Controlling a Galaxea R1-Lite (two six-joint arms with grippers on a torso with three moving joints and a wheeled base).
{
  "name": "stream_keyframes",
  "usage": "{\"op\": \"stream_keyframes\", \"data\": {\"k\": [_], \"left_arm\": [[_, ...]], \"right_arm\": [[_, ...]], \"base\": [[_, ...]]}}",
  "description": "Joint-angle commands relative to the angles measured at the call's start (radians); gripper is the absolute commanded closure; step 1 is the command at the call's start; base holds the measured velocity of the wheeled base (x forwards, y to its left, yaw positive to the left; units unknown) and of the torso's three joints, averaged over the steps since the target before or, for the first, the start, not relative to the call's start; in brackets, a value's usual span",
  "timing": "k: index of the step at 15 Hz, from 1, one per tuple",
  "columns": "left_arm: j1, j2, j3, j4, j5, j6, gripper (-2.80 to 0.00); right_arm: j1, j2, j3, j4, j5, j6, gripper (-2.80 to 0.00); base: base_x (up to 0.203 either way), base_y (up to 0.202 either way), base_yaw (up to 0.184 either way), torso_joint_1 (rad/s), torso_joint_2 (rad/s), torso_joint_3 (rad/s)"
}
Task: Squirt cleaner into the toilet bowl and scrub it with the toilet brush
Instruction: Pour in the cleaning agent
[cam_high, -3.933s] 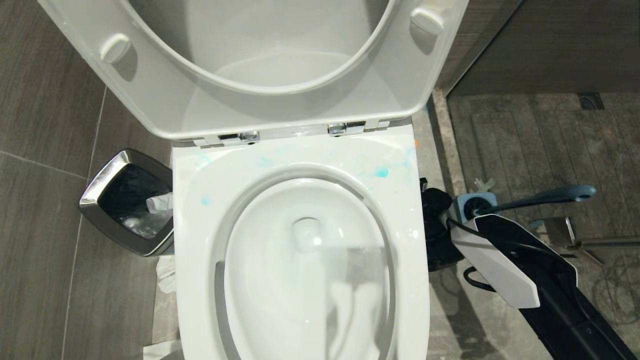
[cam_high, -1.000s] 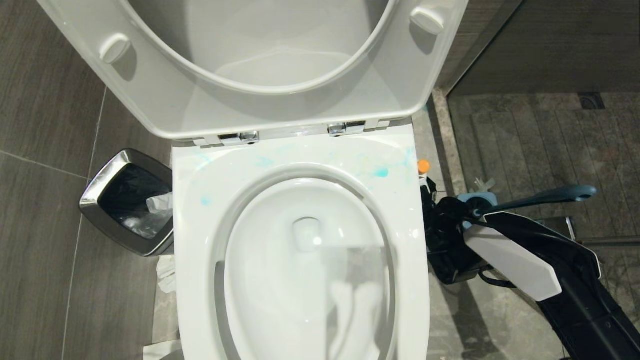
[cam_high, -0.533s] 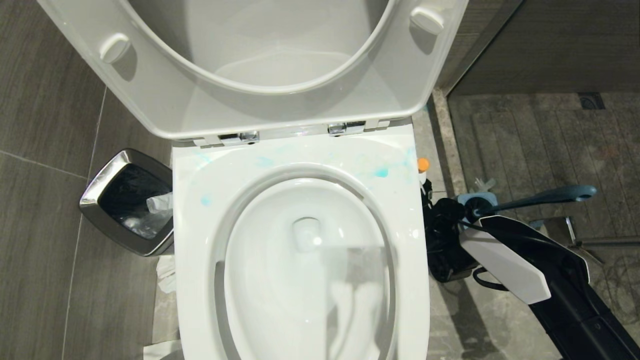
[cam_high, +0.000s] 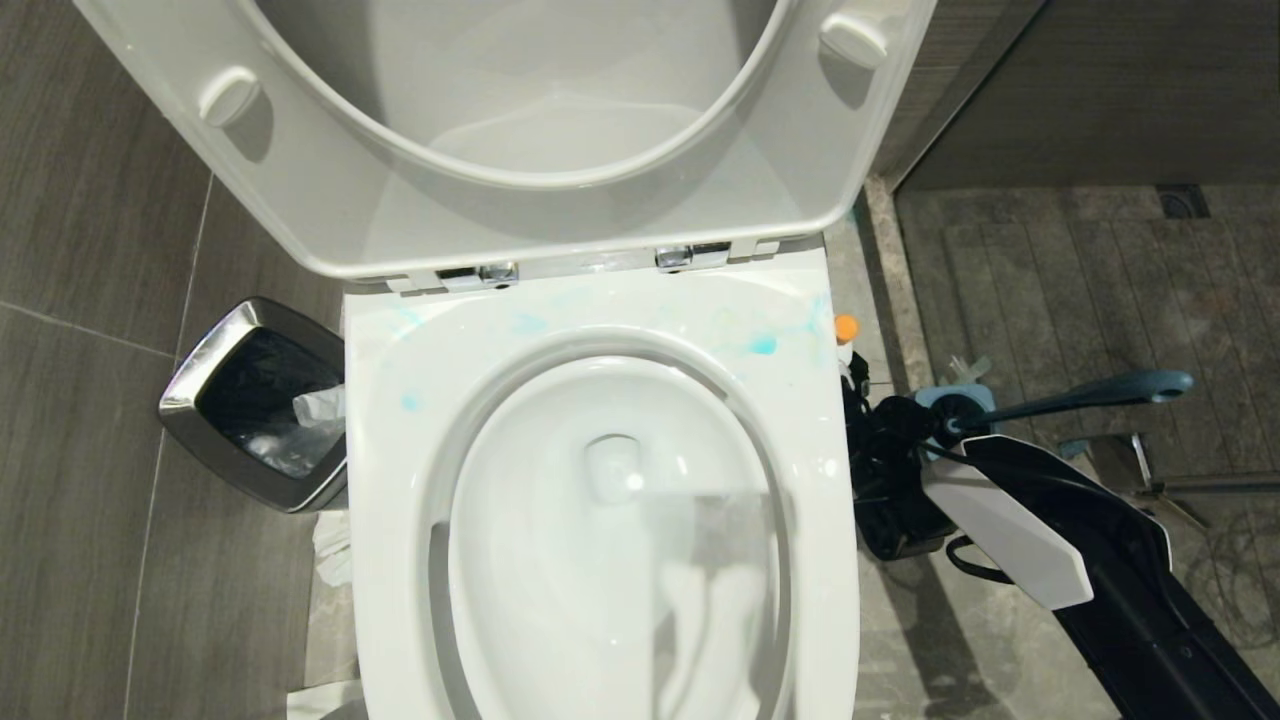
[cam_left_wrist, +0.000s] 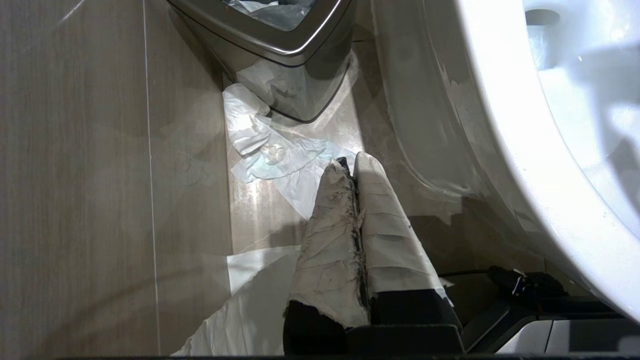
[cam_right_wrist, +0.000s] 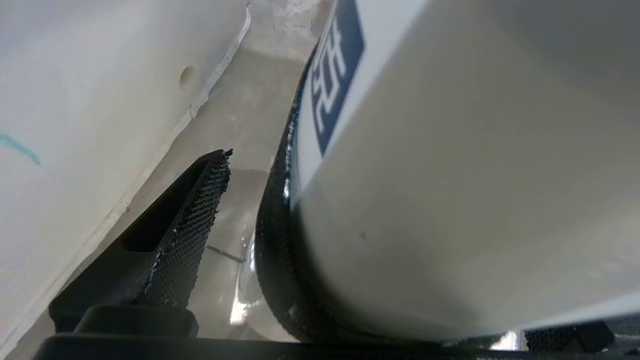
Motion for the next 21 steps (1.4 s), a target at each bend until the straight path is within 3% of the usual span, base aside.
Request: {"op": "stream_keyframes", "data": {"k": [1,12,13,14,21], "left_arm": [[0.0,0.001,0.0,0.0,0.0,0.0,0.0],[0.0,0.001,0.0,0.0,0.0,0.0,0.0],[0.0,0.001,0.0,0.0,0.001,0.0,0.0],[0.0,0.001,0.0,0.0,0.001,0.0,0.0],[0.0,0.001,0.0,0.0,0.001,0.0,0.0]], "right_arm": [[-0.001,0.008,-0.038,-0.008,0.001,-0.004,-2.8],[0.006,0.036,-0.137,0.019,0.025,-0.024,-2.8],[0.006,0.037,-0.137,0.019,0.029,-0.024,-2.68],[0.006,0.038,-0.142,0.018,0.031,-0.024,0.0],[0.007,0.038,-0.173,0.01,0.031,-0.028,0.0]], "base": [[0.0,0.0,0.0,0.0,0.0,0.0],[0.0,0.0,0.0,0.0,0.0,0.0],[0.0,0.0,0.0,0.0,0.0,0.0],[0.0,0.0,0.0,0.0,0.0,0.0],[0.0,0.0,0.0,0.0,0.0,0.0]]}}
